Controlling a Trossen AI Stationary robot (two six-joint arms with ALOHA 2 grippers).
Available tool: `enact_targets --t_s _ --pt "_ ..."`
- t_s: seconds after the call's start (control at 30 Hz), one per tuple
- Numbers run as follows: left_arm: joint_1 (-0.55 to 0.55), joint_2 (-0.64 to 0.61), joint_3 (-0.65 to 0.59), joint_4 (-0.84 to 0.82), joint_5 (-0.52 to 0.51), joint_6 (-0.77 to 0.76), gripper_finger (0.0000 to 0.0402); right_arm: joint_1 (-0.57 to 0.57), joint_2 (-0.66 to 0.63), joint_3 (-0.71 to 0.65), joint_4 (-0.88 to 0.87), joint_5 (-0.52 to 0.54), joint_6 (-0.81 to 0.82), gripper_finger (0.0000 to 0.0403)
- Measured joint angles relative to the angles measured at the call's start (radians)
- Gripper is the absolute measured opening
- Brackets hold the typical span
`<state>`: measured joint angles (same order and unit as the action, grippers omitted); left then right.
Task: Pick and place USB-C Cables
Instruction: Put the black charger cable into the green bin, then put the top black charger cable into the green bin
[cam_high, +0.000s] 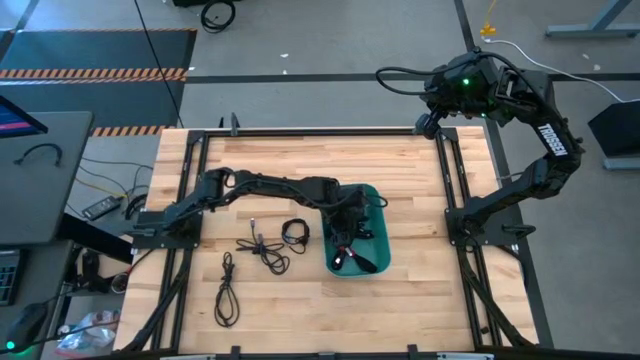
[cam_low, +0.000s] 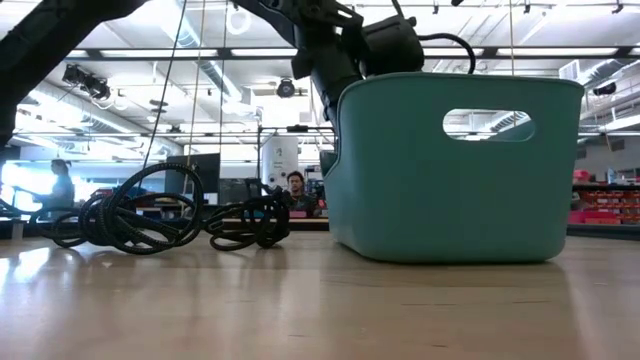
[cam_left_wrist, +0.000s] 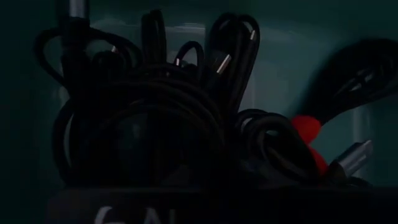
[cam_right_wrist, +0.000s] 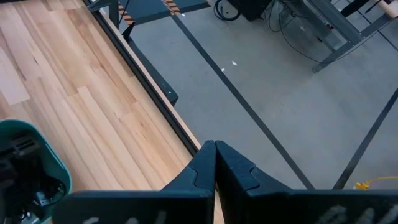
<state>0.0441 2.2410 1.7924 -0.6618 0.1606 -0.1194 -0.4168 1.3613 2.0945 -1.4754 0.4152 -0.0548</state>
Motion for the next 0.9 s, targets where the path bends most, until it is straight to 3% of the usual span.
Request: enact_targets --t_s 0.07,0.27,0.43,0.77,0.9 --pt "0.000 0.000 0.000 0.004 0.008 0.004 0.0040 0.000 0.000 0.000 0.000 0.000 0.000 0.0016" --pt "-0.004 -0.001 0.031 0.008 0.021 0.017 0.0150 0.000 0.000 0.000 0.000 0.000 -0.001 0.0016" --pt "0.009 -0.001 0.147 -0.077 0.023 -0.041 0.0209 0.000 0.000 0.000 0.000 0.001 -0.007 0.0016" --pt "0.025 -0.005 0.566 -0.531 -0.015 -0.122 0.0225 0.000 0.000 0.000 0.000 0.001 -0.027 0.0016" --pt "-0.002 -0.077 0.512 -0.583 -0.082 -0.146 0.0223 0.000 0.000 0.000 0.000 0.001 -0.028 0.0016"
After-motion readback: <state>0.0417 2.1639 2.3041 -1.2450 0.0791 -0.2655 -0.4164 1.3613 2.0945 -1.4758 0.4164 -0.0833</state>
